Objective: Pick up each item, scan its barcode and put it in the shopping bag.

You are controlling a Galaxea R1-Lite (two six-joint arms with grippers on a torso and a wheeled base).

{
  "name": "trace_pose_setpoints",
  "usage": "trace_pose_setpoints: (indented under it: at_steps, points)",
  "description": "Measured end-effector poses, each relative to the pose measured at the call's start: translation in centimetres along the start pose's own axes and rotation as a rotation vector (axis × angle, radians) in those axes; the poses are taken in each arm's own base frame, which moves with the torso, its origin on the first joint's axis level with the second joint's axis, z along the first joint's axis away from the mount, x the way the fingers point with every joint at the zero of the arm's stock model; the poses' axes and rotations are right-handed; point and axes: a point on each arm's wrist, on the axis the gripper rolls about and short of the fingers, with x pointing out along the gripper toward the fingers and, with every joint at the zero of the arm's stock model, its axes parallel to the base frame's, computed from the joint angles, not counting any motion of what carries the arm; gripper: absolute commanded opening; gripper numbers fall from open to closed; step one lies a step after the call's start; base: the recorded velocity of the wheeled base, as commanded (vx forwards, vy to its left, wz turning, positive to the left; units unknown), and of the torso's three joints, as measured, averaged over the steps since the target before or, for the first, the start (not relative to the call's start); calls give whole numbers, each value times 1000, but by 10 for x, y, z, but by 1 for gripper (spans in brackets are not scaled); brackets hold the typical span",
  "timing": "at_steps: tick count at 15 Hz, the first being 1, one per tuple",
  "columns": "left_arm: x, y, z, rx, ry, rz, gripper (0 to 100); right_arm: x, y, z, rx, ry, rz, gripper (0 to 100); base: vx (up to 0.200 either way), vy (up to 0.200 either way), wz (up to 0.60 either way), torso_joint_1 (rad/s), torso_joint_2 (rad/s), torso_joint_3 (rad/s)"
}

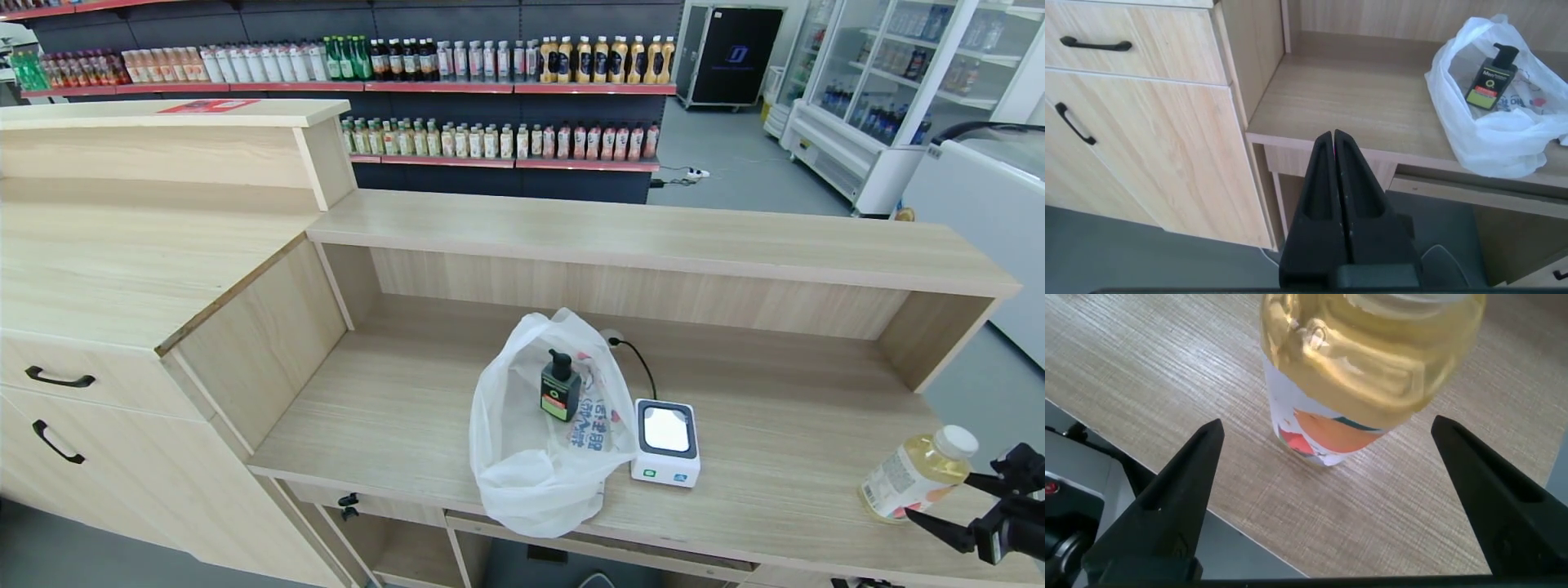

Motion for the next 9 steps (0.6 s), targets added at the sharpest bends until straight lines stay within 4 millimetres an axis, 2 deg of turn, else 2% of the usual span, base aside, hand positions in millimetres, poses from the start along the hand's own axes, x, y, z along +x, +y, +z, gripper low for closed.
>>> trace_pose_setpoints:
  at_steps: [9]
  points:
    - [0,0,0,0,0,0,0,23,-4,4,-37,-18,37,100,0,0,0,0,0,0]
